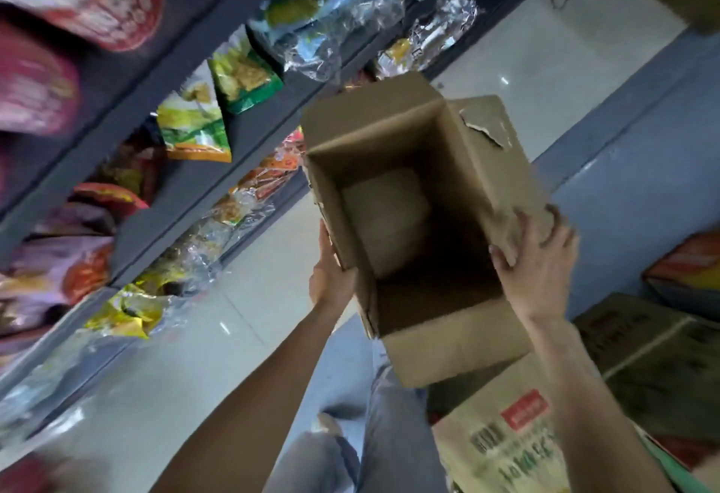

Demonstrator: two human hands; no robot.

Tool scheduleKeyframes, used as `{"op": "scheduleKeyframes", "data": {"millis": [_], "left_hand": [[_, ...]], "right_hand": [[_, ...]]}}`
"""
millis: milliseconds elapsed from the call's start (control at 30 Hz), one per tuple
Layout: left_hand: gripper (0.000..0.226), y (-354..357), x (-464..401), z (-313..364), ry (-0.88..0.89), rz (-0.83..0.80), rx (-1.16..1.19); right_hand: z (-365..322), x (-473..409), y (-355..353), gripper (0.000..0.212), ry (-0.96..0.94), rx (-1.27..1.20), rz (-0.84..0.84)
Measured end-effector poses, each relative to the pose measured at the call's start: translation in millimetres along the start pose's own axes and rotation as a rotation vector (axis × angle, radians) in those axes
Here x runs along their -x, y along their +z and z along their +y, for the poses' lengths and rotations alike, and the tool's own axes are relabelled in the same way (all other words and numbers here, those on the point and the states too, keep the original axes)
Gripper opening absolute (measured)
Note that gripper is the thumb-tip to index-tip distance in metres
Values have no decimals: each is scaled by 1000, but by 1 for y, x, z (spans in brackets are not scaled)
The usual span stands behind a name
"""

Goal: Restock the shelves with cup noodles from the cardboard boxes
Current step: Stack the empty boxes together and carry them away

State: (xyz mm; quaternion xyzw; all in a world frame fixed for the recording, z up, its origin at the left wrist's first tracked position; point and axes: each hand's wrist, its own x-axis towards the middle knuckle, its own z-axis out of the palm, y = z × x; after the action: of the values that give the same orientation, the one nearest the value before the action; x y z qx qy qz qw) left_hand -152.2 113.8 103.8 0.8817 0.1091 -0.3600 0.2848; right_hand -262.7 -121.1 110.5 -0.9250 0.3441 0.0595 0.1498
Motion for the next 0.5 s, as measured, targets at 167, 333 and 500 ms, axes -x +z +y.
{"op": "scheduleKeyframes", "data": {"millis": [167, 333, 500], "left_hand": [[84, -101, 101, -99, 21, 66, -136], [80, -183, 186, -220, -7, 196, -138], [69, -240, 262, -378, -55, 331, 20]], "right_hand": [[-78, 86, -31, 75, 73, -31, -402], [-181, 205, -28, 47, -189, 134, -439], [-285, 328, -8, 26, -377, 96, -453]]}}
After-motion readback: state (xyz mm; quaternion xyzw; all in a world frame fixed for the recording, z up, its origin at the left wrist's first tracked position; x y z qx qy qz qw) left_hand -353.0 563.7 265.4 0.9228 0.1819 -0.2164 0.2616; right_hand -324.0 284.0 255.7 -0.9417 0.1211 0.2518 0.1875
